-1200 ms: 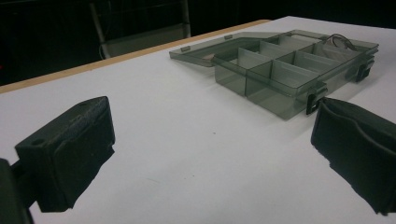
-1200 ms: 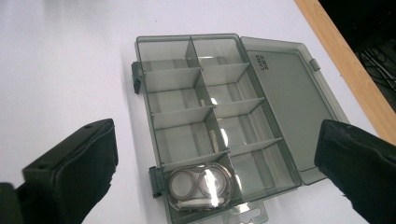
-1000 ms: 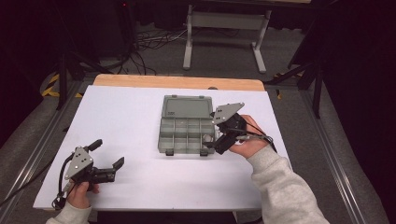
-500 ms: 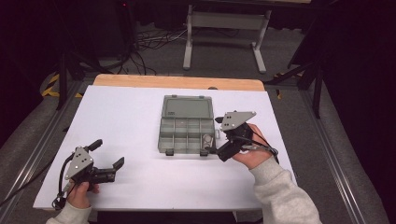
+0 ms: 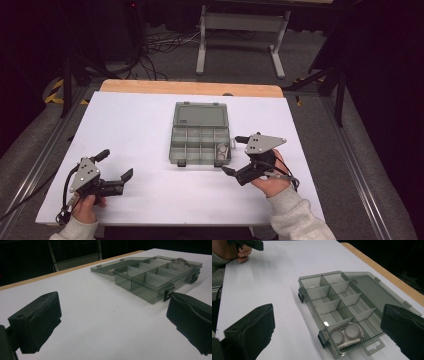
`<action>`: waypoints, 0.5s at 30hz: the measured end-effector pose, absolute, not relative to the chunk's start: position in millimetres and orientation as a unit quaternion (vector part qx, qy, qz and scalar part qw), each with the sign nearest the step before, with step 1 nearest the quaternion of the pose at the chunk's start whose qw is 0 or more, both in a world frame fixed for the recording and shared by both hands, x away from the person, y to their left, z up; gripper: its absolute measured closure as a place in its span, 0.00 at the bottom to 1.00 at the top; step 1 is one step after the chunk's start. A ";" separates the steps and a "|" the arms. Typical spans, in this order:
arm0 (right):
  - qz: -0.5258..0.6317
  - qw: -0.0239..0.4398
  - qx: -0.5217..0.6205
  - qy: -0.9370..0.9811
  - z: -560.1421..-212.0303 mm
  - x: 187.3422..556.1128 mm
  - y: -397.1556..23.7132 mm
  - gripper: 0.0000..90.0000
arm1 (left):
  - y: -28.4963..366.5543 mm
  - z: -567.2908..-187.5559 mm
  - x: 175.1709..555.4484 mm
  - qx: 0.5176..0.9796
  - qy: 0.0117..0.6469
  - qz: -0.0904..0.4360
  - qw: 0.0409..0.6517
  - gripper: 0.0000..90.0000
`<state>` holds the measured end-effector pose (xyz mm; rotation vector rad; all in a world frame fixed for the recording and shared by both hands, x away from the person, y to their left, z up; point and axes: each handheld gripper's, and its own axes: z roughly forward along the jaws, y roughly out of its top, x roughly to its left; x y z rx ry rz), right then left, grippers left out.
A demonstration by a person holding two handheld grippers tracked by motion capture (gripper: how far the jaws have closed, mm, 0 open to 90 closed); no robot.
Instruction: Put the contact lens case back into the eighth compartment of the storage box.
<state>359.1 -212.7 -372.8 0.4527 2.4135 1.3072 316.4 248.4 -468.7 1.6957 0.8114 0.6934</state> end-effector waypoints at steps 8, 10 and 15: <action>0.494 0.180 0.175 0.833 -388.0 349.4 -224.9 0.00 | 248.4 -468.7 316.4 0.712 0.341 0.292 0.540 0.00; 0.500 0.179 0.178 0.829 -393.2 346.8 -227.5 0.00 | 248.4 -468.7 316.4 0.712 0.341 0.292 0.540 0.00; 0.509 0.180 0.182 0.822 -405.7 342.1 -232.0 0.00 | 248.5 -468.8 316.2 0.710 0.343 0.292 0.541 0.00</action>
